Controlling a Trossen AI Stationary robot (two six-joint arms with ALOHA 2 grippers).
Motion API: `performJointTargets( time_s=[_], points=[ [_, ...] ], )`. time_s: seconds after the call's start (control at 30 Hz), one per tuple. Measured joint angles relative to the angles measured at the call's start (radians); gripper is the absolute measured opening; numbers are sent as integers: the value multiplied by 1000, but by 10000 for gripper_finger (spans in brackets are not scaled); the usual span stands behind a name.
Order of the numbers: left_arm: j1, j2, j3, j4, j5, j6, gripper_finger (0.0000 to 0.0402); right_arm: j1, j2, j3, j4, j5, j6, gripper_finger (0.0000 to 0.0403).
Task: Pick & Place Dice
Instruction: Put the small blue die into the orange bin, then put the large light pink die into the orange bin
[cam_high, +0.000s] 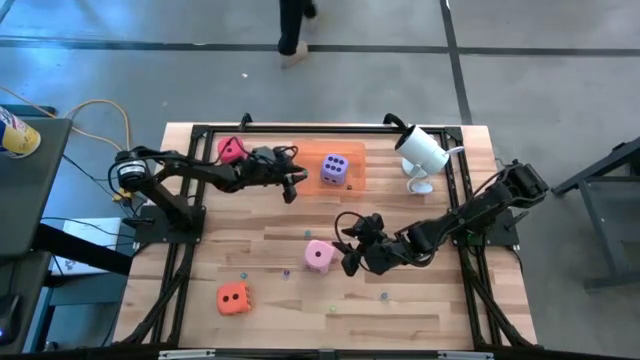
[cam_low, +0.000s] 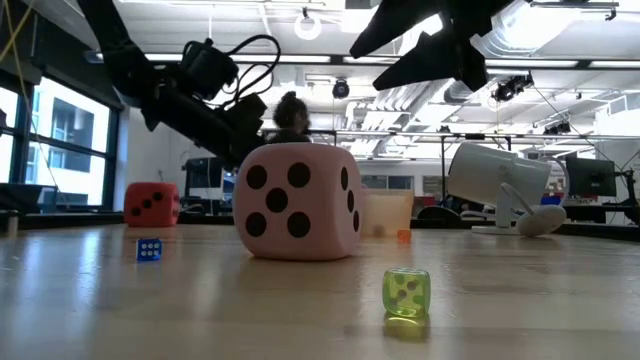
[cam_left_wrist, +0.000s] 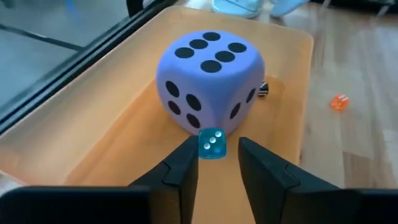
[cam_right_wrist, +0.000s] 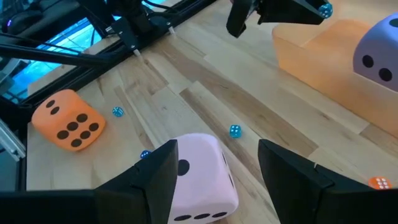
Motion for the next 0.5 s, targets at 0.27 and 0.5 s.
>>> performJointTargets(
  time_s=[0.27, 0.5],
  points=[
    [-4, 4, 42, -14, -18, 31, 139, 0, 0, 0, 1, 0, 5, 210],
    [-11, 38, 58, -52, -48, -12, 141, -2, 0, 0, 1, 5, 5, 210]
  ],
)
